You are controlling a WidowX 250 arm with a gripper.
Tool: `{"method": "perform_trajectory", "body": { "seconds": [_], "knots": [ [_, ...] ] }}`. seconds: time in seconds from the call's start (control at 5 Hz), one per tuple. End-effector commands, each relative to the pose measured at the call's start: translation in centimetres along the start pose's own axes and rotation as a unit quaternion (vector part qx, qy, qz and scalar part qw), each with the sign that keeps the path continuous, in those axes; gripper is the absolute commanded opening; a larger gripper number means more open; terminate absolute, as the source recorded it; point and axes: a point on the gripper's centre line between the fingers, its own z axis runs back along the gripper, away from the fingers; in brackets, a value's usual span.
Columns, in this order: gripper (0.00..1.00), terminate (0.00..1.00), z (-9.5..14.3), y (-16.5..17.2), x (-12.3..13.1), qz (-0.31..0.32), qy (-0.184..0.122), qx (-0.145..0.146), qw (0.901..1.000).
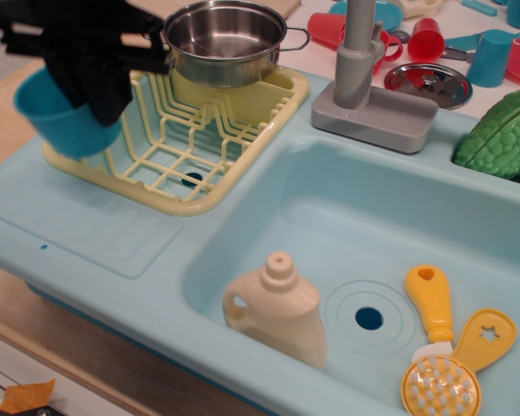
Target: Put cup into pot or pan
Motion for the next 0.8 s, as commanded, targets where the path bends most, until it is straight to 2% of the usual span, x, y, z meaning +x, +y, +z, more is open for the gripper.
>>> {"method": "perform_trajectory", "body": {
  "seconds": [0.0,0.4,0.6],
  "knots": [
    [0.00,0.00,2.3,-2.2,4.7,-0.074,-0.019,0.009,0.9970],
    [0.00,0.00,2.5,-4.2,9.3,-0.122,-0.022,0.011,0.9922],
    [0.00,0.00,1.7,-4.7,11.2,-0.139,-0.009,0.008,0.9903]
  ]
}}
